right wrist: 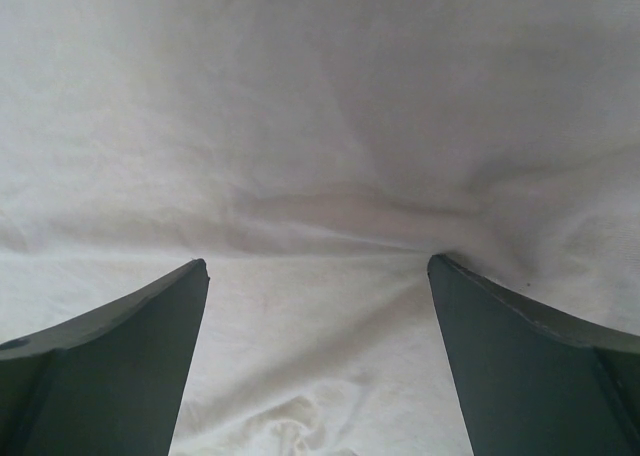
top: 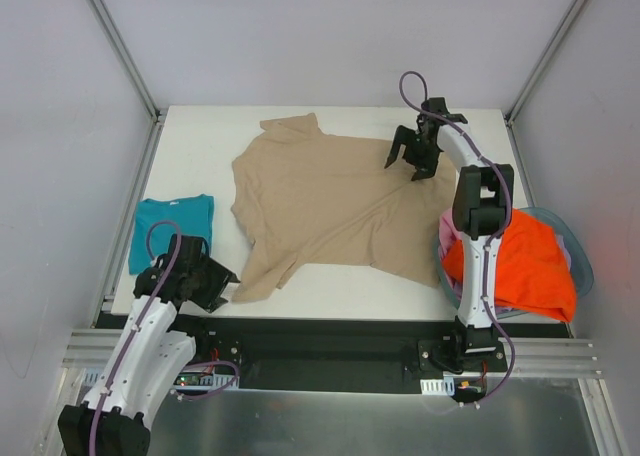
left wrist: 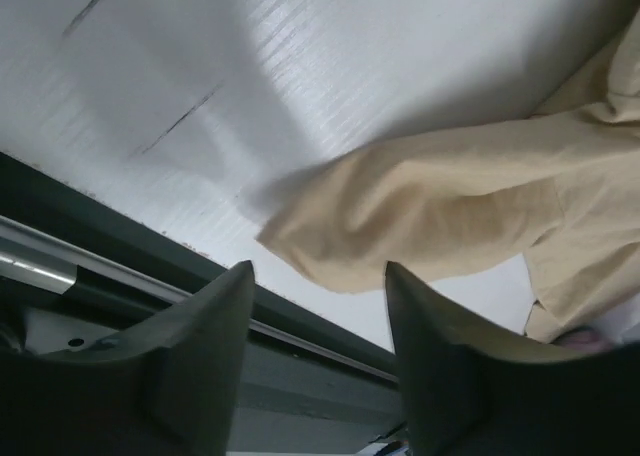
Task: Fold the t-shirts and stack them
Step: Flatten out the tshirt
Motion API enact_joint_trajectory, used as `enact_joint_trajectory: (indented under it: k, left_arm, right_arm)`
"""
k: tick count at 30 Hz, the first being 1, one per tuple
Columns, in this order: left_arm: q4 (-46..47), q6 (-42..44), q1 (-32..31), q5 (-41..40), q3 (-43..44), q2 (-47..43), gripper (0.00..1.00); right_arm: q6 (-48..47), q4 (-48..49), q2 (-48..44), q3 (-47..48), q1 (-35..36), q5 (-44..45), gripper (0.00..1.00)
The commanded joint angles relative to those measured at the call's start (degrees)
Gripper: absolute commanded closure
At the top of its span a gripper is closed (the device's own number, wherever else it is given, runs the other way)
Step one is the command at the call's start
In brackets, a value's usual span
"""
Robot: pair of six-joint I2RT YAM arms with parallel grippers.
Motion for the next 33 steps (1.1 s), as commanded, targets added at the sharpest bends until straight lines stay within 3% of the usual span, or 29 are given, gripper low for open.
enact_joint_trajectory:
  k: [1, 2, 4, 7, 13, 22, 33]
  left_arm:
    - [-3.8, 2.7, 0.0, -0.9, 5.6, -1.8, 0.34]
    - [-3.5, 3.6, 0.0, -1.8, 7.3, -0.4, 0.14]
    - [-1.7, 6.9, 0.0, -3.7, 12.6, 1.9, 0.02]
    - [4.3, 11.7, 0.0, -2.3, 18.5, 8.6, 0.01]
    - [18.4, 17.6, -0.1, 3.8, 27.2, 30.9, 0.01]
    - [24.4, 21.9, -1.2, 10.0, 40.1, 58.0, 0.01]
    - [24.5, 28.9, 4.1, 7.6, 52.0, 76.7, 0.01]
  right_arm:
    - [-8.5, -1.9, -6.2, -0.5, 1.8, -4.5, 0.03]
    - [-10.6, -2.2, -7.7, -0.7, 2.2, -4.4, 0.03]
    - [-12.6, -3.0, -9.5, -2.2, 3.1, -3.8, 0.03]
    - [-13.1, -2.9, -13.7, -5.9, 3.6, -3.2, 0.03]
    - [-13.4, -2.9, -22.9, -14.8, 4.4, -0.4, 0.03]
    - [-10.5, -0.3, -33.3, -32.7, 6.6, 2.6, 0.03]
    - [-11.9, -0.9, -24.6, -30.4, 7.3, 1.3, 0.03]
